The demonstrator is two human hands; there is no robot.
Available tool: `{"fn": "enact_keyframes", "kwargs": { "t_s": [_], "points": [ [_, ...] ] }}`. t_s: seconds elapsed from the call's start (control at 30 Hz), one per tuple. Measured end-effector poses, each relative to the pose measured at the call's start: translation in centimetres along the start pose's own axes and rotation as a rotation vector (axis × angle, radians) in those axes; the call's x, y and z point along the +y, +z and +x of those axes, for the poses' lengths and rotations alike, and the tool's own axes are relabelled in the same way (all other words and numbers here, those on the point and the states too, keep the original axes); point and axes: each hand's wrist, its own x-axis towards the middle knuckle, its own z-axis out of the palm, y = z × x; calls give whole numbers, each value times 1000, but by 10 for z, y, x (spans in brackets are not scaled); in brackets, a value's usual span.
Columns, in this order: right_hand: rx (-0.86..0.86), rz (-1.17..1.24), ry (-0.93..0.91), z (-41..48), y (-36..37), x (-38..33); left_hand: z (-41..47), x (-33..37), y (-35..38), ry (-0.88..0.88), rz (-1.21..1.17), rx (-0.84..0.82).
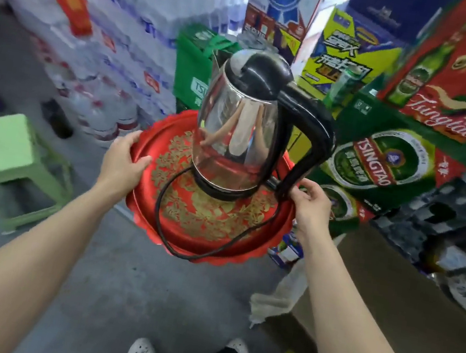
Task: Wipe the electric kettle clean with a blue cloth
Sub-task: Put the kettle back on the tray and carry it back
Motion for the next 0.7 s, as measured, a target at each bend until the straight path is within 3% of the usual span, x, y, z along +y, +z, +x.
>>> {"fn": "enact_keyframes", "kwargs": {
  "t_s": [0.7],
  "points": [
    [-581, -58, -131, -1, 453, -100, 111, -231, -267, -324, -76, 489]
  ]
}}
